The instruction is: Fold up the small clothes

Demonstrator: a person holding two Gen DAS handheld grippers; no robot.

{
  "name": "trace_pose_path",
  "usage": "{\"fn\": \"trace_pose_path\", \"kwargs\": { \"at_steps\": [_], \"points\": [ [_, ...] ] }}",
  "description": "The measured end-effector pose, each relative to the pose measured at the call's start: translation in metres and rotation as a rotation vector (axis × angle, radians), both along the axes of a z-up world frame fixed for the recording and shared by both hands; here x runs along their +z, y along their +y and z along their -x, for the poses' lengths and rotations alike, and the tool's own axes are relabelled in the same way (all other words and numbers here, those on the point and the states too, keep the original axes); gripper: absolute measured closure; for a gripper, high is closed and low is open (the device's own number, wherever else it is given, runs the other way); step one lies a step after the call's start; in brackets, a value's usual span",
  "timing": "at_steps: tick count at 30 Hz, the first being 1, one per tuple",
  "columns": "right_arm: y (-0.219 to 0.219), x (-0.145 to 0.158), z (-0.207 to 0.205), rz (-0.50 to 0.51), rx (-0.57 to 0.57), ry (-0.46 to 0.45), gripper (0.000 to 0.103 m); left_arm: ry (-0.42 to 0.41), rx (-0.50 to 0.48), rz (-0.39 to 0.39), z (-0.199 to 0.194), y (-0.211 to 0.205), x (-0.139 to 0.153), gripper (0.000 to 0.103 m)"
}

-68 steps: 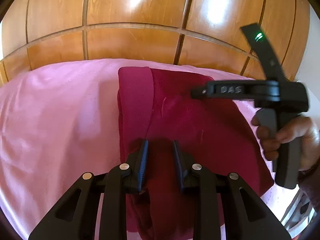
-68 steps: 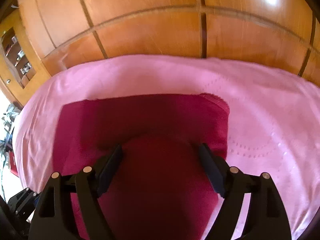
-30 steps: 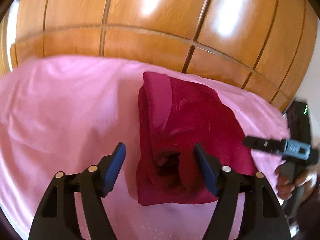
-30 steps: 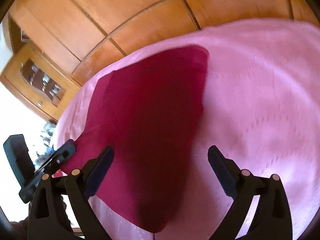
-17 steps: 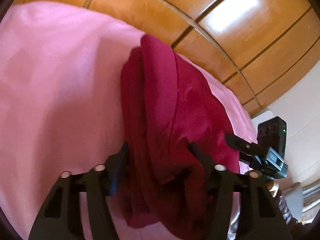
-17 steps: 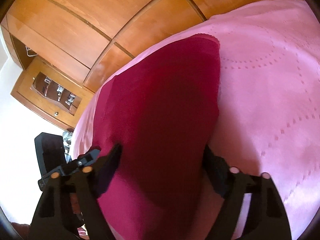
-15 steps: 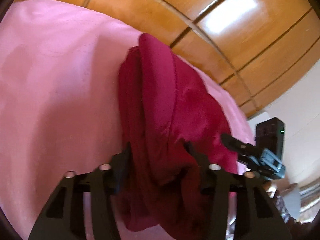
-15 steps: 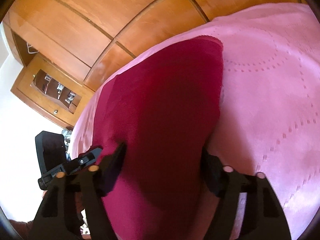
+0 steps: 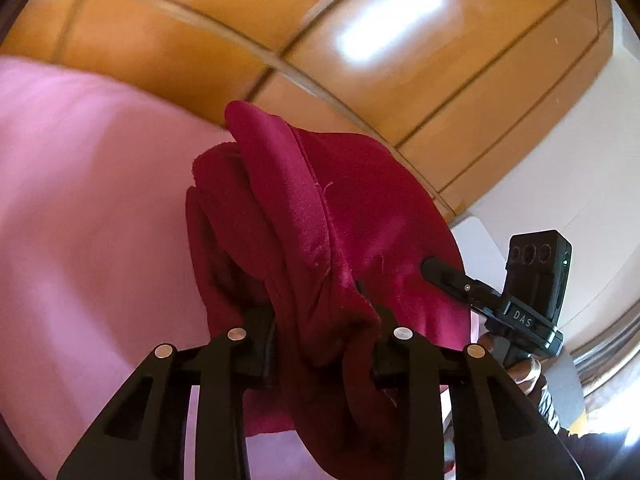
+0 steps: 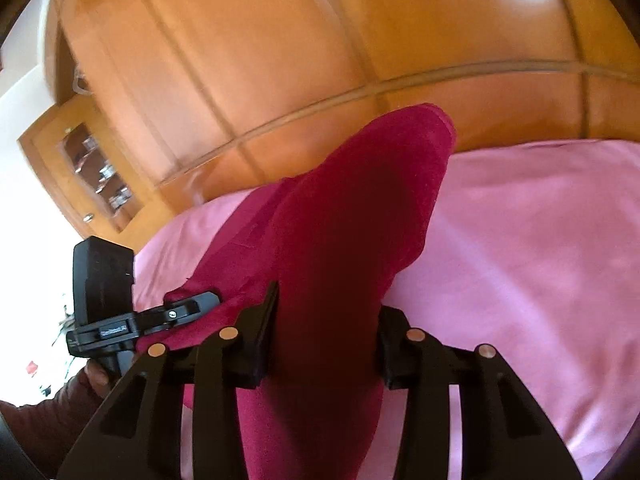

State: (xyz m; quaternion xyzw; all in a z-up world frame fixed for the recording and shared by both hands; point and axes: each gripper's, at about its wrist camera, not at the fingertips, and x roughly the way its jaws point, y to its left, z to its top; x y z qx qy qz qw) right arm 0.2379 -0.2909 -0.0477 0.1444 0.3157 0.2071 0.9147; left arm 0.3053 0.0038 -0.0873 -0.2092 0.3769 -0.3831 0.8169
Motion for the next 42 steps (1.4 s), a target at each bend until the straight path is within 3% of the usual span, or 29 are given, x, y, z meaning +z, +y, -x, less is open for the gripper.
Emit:
{"fn": "trace_pose_path", "kwargs": {
  "at_steps": [4,8,10,12,14,18,21,24,27,31,33,37,42],
  "points": [
    [-0.04,-0.005,-0.011,0.038,-0.104,0.005,0.063,-0.02,-0.058,-0.048,-0.027,-0.06,0.007,0.071],
    [-0.073,-0.04,-0.033,0.061,-0.183,0.102,0.057,-0.004,-0.09,-0.226,-0.046,-0.117,-0.021,0.07],
    [-0.078,-0.07,-0.04,0.1,-0.203,0.169,0.05,0.018,-0.082,-0.315,-0.048,-0.132,-0.044,0.064],
    [-0.08,-0.081,-0.037,0.079,-0.226,0.15,0.043,0.013,-0.062,-0.294,-0.046,-0.131,-0.049,0.061],
    [-0.085,-0.083,-0.035,0.033,-0.257,0.165,0.026,0.05,-0.047,-0.279,-0.046,-0.128,-0.048,0.061],
    [-0.084,-0.072,-0.026,0.107,-0.285,0.143,0.025,-0.057,0.027,-0.385,-0.027,-0.131,-0.023,0.054],
    [-0.079,-0.048,-0.001,0.188,-0.335,0.061,0.025,-0.149,0.096,-0.393,-0.008,-0.121,-0.003,0.054],
    [-0.065,-0.03,0.018,0.23,-0.329,-0.004,0.03,-0.221,0.157,-0.46,-0.002,-0.124,0.002,0.054],
    [-0.042,-0.026,0.028,0.269,-0.295,-0.022,0.038,-0.171,0.164,-0.522,-0.006,-0.134,-0.017,0.054],
    [-0.021,-0.066,0.007,0.342,-0.315,0.11,0.041,-0.162,0.178,-0.579,-0.008,-0.14,-0.039,0.054],
    [-0.014,-0.077,0.005,0.39,-0.353,0.103,0.04,-0.166,0.182,-0.58,-0.01,-0.143,-0.036,0.054],
    [-0.013,-0.076,0.01,0.364,-0.4,0.108,0.032,-0.182,0.206,-0.573,0.006,-0.136,-0.028,0.054],
    [-0.015,-0.074,0.013,0.322,-0.449,0.119,0.021,-0.22,0.233,-0.57,0.033,-0.127,-0.02,0.044]
  ]
}}
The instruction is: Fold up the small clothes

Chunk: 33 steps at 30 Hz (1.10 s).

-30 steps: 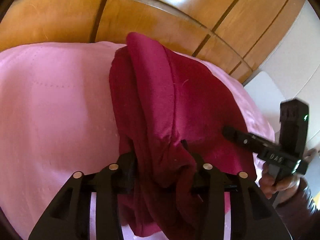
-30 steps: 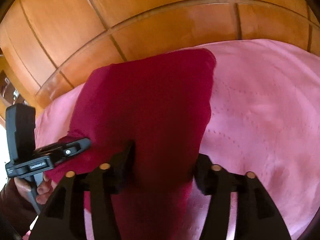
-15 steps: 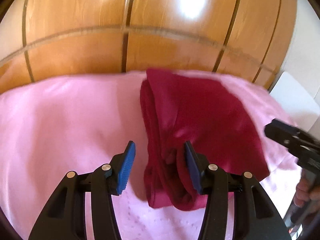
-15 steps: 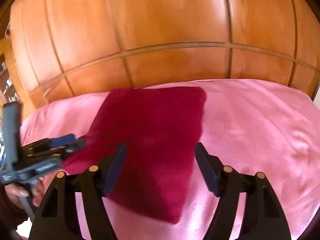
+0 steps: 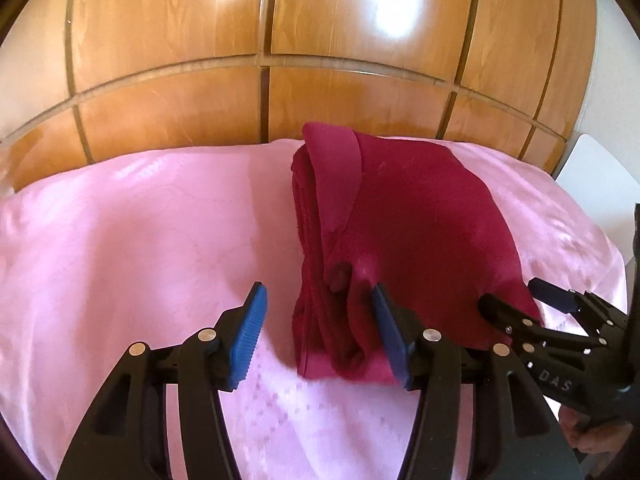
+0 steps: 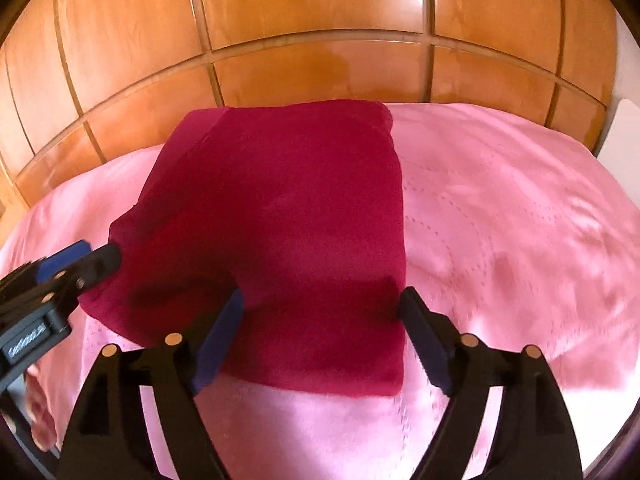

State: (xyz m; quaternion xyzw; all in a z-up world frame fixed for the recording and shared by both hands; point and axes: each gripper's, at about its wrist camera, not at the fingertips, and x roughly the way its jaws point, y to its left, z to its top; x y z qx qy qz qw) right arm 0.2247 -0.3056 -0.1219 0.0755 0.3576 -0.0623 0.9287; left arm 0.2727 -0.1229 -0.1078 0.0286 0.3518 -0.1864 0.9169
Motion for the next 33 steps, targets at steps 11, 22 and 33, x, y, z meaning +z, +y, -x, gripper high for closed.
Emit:
{"fn": "trace_pose_path", "kwargs": {
  "at_steps": [11,22,33],
  "points": [
    [0.004,0.015,0.045,-0.024,-0.086,-0.051,0.008,-0.084,0.05,-0.024,0.047,0.012,0.013,0.025],
    [0.029,0.029,0.088,0.038,-0.172,-0.097,0.002,-0.15,0.138,-0.028,0.09,0.037,0.025,0.007],
    [0.048,0.028,0.11,0.088,-0.219,-0.125,0.002,-0.155,0.188,-0.044,0.112,0.057,0.024,0.004]
  ]
}}
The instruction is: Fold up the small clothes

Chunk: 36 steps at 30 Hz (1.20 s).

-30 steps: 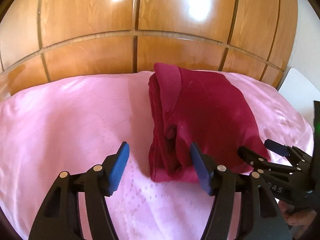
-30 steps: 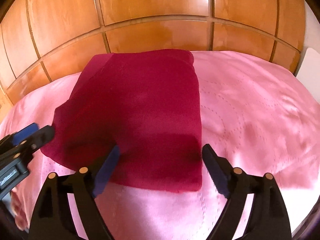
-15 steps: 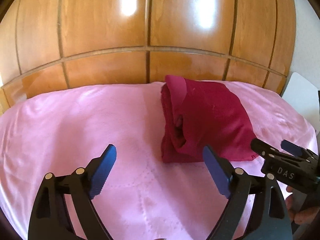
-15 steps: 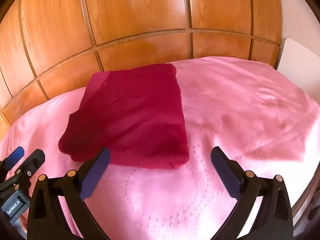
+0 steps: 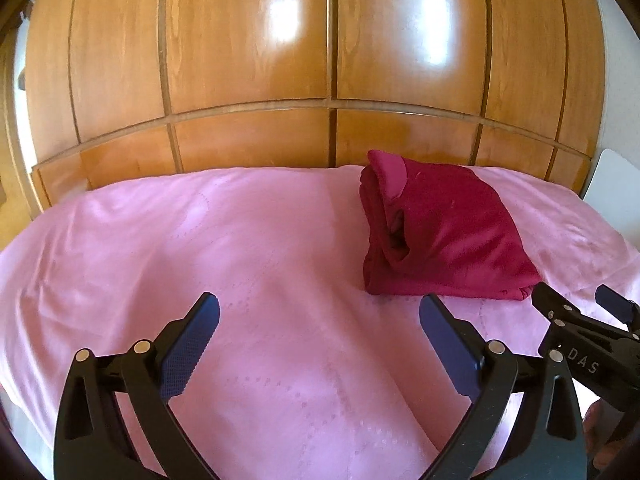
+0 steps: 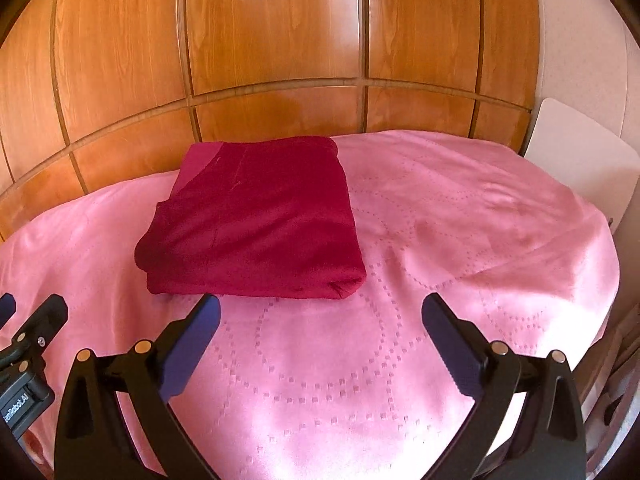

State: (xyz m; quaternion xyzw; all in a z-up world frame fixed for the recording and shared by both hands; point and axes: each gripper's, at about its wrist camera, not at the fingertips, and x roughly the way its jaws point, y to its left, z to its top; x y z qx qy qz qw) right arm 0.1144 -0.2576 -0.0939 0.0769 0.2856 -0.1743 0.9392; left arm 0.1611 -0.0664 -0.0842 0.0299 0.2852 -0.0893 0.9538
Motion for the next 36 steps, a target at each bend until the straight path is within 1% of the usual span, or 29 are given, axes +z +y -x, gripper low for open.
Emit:
{"fn": "trace_pose_path", "kwargs": {
  "at_steps": [2,9,20,32,36],
  "points": [
    [0.0009,0.0,0.0007,-0.002,0.0,0.001,0.002,0.004,-0.001,0.01,0.001,0.0027,-0.0002,0.004],
    [0.0011,0.0004,0.0024,-0.013,0.005,-0.004,0.002,-0.01,0.002,0.008,0.0041,0.003,0.0015,0.004],
    [0.0004,-0.0017,0.0036,-0.026,0.006,-0.004,0.002,-0.016,0.012,-0.012,0.0073,-0.0024,0.0018,0.004],
    [0.0053,0.0013,0.0076,0.001,0.003,-0.027,0.002,-0.019,0.013,-0.012,0.0055,0.0015,0.0045,0.004],
    [0.0038,0.0057,0.0084,0.006,-0.004,-0.047,0.002,-0.027,0.015,0.0,0.0061,0.0031,0.0081,0.004]
  ]
}}
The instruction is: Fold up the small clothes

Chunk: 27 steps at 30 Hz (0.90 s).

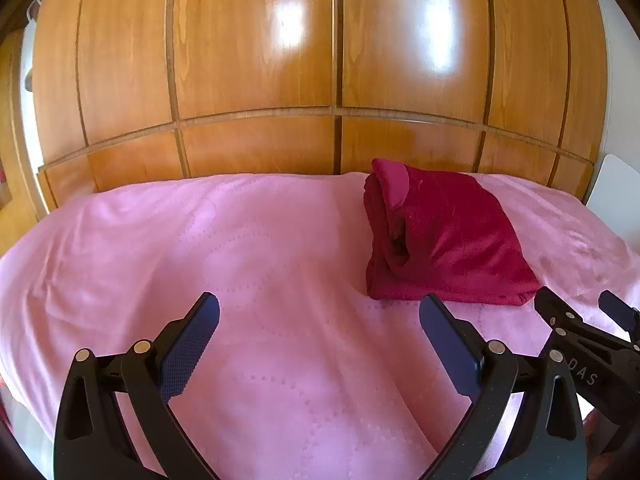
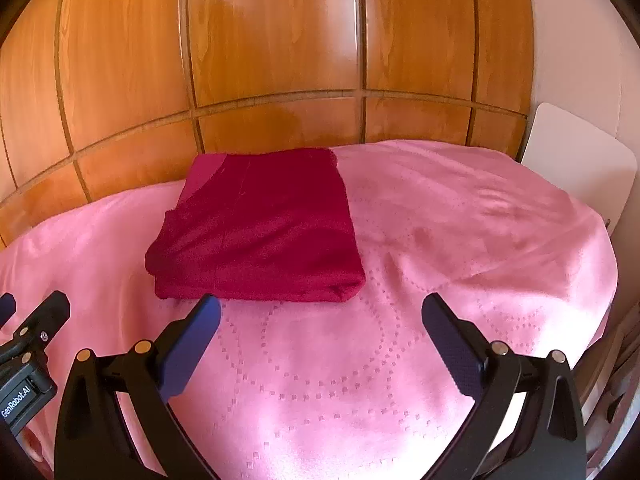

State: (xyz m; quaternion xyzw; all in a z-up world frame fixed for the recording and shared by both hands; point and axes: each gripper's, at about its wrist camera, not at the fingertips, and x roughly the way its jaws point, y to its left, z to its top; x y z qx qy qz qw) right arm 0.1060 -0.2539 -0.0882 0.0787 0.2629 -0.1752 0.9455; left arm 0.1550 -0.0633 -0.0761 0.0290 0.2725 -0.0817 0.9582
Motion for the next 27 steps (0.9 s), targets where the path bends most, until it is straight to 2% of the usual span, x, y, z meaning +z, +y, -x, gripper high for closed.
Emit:
{"fn": "trace_pose_path", "kwargs": {
  "at_steps": [27],
  "points": [
    [-0.002,0.006,0.004,0.0,0.009,-0.023,0.002,-0.038,0.003,0.008,0.009,-0.003,0.011,0.004]
  ]
}}
